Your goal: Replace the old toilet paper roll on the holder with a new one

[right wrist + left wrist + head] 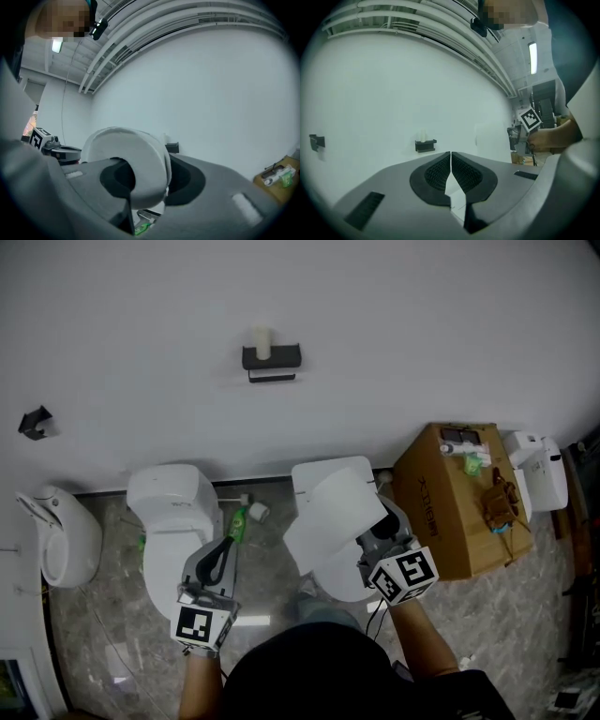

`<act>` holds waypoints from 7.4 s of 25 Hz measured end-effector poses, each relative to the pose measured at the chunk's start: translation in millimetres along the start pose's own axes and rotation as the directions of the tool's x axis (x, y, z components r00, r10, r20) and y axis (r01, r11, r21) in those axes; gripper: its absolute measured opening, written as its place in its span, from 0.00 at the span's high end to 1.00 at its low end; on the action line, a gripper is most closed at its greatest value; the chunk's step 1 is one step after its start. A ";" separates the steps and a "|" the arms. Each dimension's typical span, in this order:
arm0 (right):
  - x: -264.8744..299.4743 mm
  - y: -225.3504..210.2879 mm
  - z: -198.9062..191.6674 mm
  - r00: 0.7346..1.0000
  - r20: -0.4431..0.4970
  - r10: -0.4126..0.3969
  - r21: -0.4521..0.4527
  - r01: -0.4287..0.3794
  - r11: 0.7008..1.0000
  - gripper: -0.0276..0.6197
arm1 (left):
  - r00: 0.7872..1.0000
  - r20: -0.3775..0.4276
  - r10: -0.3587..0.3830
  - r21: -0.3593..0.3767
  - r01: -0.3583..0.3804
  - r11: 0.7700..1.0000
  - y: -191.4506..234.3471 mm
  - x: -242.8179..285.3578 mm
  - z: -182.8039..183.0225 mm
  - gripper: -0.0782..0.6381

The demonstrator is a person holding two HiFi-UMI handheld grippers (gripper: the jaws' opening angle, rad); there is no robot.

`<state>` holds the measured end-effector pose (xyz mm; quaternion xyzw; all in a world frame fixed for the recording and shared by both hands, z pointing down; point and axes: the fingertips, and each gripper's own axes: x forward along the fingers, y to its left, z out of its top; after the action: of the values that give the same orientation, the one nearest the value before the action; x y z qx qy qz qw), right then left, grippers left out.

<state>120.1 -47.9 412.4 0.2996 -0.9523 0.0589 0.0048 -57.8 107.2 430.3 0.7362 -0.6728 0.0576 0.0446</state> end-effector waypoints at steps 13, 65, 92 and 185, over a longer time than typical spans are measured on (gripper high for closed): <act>66.6 -72.4 23.2 1.000 0.012 0.010 0.049 -0.011 0.999 0.75 | 0.999 0.034 -0.005 0.038 0.004 0.999 22.2 107.1 24.0 0.87; 126.7 -124.6 12.9 0.907 -0.059 -0.416 0.078 0.420 0.904 0.75 | 0.999 -0.051 0.004 0.070 -0.001 0.998 226.0 485.6 53.9 0.54; 121.8 -119.3 15.9 0.922 -0.049 -0.383 0.077 0.386 0.919 0.75 | 0.998 -0.051 0.030 0.096 -0.025 0.995 241.8 474.8 63.7 0.63; 514.4 -119.2 59.4 0.511 -0.851 0.120 -0.097 -0.377 0.921 0.58 | 0.986 -0.158 0.054 -0.049 -0.062 0.997 286.9 259.6 -28.3 0.63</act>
<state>-232.4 -444.8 389.4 0.0907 -0.8667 0.0633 0.4863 -321.3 -170.6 492.5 0.7080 -0.6897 0.0984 0.1154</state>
